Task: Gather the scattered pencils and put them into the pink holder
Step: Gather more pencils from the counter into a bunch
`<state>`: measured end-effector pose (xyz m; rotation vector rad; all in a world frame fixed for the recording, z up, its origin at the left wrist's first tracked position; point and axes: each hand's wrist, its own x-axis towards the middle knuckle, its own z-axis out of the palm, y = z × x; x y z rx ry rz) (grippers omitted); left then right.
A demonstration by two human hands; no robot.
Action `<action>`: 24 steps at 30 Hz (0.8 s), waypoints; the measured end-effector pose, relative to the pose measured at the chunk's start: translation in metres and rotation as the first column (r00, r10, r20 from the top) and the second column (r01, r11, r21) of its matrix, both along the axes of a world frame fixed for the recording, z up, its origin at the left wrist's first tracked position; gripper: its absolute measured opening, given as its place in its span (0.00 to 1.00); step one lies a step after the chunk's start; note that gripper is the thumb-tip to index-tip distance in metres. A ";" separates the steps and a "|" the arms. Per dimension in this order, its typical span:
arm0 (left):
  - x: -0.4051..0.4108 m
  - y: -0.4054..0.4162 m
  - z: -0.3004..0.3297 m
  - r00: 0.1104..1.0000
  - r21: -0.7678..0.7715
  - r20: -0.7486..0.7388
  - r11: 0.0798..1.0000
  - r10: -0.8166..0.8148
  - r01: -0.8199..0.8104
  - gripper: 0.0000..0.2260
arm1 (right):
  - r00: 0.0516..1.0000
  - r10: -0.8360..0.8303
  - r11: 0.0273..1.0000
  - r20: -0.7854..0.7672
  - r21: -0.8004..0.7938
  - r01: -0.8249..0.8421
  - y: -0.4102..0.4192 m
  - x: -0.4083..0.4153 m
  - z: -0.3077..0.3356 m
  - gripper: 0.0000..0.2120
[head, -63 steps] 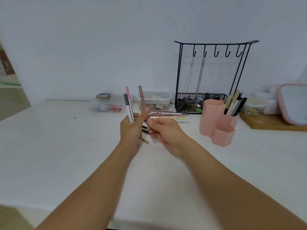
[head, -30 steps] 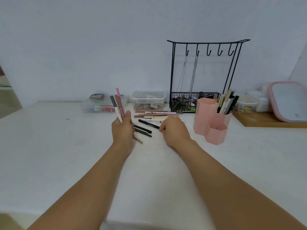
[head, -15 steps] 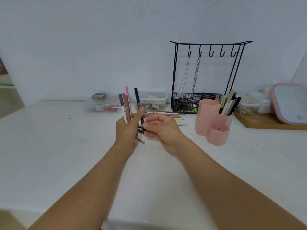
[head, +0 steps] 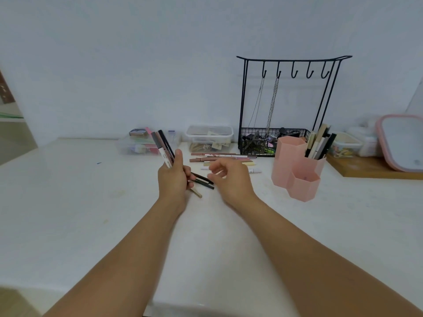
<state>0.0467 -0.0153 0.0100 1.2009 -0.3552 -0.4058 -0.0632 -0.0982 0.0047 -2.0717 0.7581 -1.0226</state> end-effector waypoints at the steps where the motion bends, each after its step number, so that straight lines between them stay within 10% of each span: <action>1: 0.000 0.001 0.001 0.999 -0.011 -0.029 1.000 0.024 -0.024 0.15 | 0.995 -0.027 0.996 -0.099 -0.083 0.018 -0.004 -0.002 -0.003 0.08; 17: 0.004 -0.001 -0.001 0.996 0.065 -0.091 0.998 0.006 0.000 0.15 | 0.899 -0.054 0.984 -0.435 0.127 0.121 -0.022 -0.014 0.009 0.17; 24: 0.000 0.002 0.003 0.999 0.077 -0.001 0.996 -0.035 0.035 0.24 | 0.993 0.064 0.828 0.096 0.550 -0.107 -0.009 -0.022 0.021 0.05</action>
